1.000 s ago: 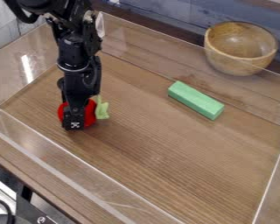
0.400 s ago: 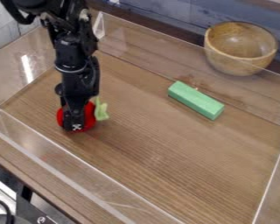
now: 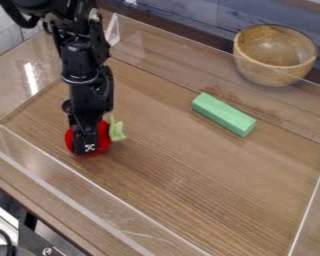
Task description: Move the red object to the right side of the table
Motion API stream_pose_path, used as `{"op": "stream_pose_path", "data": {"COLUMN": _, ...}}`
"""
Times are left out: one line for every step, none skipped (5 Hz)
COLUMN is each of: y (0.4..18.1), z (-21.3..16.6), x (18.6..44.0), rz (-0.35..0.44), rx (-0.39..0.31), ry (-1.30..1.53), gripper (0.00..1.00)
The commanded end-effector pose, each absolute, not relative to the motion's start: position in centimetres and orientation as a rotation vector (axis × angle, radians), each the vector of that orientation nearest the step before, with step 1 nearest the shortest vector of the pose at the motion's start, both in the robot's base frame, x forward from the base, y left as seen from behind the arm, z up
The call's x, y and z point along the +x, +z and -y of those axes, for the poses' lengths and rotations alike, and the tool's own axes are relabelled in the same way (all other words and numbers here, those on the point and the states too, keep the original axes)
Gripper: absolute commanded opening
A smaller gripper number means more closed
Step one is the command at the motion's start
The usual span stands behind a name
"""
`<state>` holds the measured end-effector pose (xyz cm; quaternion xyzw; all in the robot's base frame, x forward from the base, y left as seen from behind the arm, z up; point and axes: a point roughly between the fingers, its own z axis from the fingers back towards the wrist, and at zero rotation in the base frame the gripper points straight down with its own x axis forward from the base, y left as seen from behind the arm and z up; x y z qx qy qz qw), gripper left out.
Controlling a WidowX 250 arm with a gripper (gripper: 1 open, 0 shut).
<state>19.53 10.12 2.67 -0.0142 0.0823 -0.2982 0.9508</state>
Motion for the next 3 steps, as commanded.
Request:
{"op": "stream_pose_path", "data": {"y": 4.57, "z": -10.65, "x": 20.34, "rz": -0.114, "rx": -0.013, "ry": -0.57, "gripper": 0.0}}
{"op": "stream_pose_path", "data": {"y": 5.06, "z": -10.51, "x": 20.35, "rz": -0.11, "rx": -0.034, "ry": -0.546, "gripper": 0.0}}
{"op": "stream_pose_path", "data": {"y": 5.34, "z": -10.35, "x": 20.28, "rz": -0.111, "rx": -0.056, "ry": -0.523, "gripper": 0.0}}
